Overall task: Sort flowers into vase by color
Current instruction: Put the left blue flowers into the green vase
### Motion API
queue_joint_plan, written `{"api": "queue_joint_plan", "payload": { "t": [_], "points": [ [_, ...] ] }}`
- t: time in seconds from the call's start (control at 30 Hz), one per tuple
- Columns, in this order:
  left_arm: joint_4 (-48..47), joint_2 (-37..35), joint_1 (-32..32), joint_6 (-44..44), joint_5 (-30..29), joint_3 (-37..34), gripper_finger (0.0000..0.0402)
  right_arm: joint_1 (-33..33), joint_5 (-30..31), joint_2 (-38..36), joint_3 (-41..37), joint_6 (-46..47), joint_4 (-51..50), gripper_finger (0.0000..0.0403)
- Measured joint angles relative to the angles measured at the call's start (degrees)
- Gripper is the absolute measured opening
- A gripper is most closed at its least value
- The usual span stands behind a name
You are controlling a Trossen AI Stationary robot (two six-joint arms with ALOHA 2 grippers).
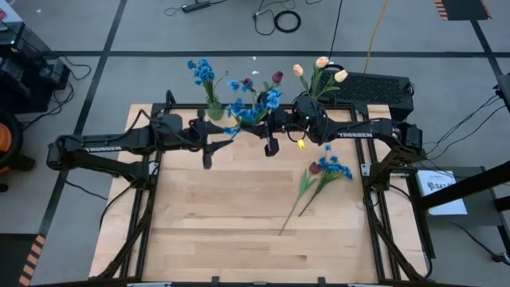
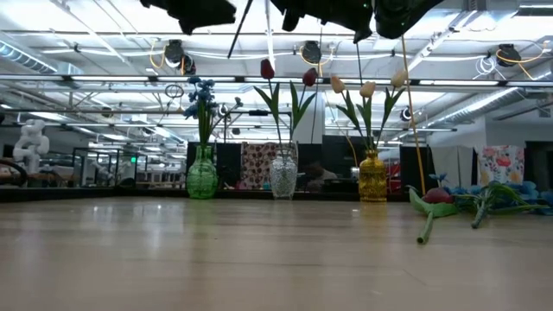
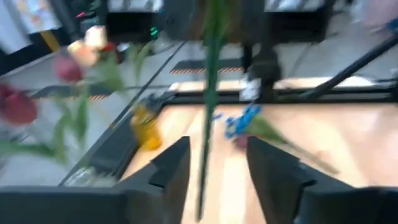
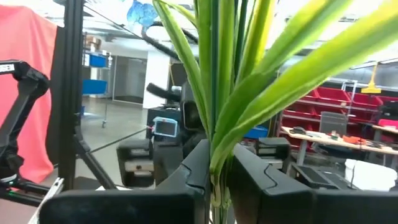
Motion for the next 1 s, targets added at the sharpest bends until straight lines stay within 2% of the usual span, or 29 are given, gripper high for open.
{"api": "queue_joint_plan", "payload": {
  "t": [0.1,0.23,0.3,0.5,0.6,0.67,0.73,0.83,1.0],
  "points": [
    [-1.91,-0.94,0.00,0.00,-8.63,-0.07,0.0188,-0.61,0.18,-0.18,0.00,0.04,-0.16,0.0034],
    [-3.61,-1.36,0.06,-0.15,-26.83,-0.08,0.0194,-1.43,4.23,-1.34,0.00,1.63,-0.07,0.0034],
    [-3.77,-1.34,0.56,-0.51,-30.85,-0.95,0.0194,-1.91,5.78,-1.85,0.02,1.27,0.22,0.0034],
    [-3.74,-1.32,7.76,-7.37,-30.81,-4.52,0.0195,-4.59,5.68,-2.69,0.02,0.39,-1.69,0.0033],
    [-2.99,-1.32,12.94,-15.14,-25.75,-7.25,0.0195,-6.15,5.61,-2.69,0.02,-0.23,-3.36,0.0033],
    [0.87,-1.08,15.58,-18.98,-21.74,-10.07,0.0196,-7.08,5.58,-2.69,0.02,-1.36,-4.33,0.0033],
    [6.12,-0.08,17.08,-20.55,-21.08,-13.07,0.0202,-7.78,5.55,-2.69,0.02,-2.60,-5.31,0.0033],
    [9.90,1.69,18.81,-20.81,-24.17,-16.11,0.0227,-8.44,4.17,-2.69,0.02,-3.96,-6.10,0.0033],
    [15.62,5.01,20.82,-17.20,-31.88,-17.10,0.0282,-8.87,0.85,-2.69,0.00,-3.24,-5.44,0.0033]
  ]
}}
